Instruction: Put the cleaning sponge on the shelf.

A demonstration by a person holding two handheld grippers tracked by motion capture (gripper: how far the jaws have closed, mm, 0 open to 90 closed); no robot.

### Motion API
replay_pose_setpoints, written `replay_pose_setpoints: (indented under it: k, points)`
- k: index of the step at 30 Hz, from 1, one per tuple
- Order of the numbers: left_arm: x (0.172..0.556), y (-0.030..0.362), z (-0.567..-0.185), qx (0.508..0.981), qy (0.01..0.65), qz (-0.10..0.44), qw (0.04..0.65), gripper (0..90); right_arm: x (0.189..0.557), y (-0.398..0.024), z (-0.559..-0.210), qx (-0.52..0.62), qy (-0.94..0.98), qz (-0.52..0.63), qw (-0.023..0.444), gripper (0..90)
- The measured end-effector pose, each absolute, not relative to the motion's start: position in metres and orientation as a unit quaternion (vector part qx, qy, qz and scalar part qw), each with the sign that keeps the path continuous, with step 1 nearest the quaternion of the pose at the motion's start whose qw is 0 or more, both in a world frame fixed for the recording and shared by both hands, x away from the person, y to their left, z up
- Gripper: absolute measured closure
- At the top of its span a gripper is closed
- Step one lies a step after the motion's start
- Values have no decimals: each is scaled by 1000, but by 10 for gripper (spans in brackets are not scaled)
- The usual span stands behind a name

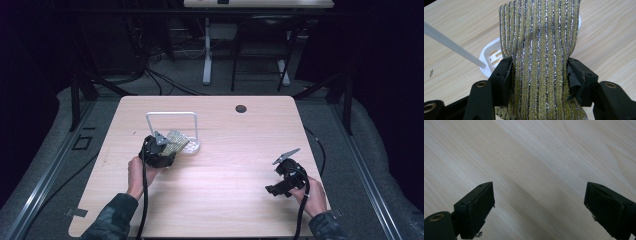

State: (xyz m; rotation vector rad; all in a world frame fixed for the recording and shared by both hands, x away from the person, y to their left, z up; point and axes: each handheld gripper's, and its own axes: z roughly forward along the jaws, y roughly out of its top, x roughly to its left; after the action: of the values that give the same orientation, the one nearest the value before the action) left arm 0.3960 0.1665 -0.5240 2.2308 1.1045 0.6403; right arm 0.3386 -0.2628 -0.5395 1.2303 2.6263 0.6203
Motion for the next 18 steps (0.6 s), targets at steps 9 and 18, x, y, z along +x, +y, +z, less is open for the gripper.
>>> replay_pose_setpoints:
  k: [9,18]
  points:
    - [408,164,-527,825,428,237,283,416,338,-263,-539,413,882,210,87,94]
    - [416,158,-531,826,430,237,277,405,338,-263,-538,414,881,213,87,94]
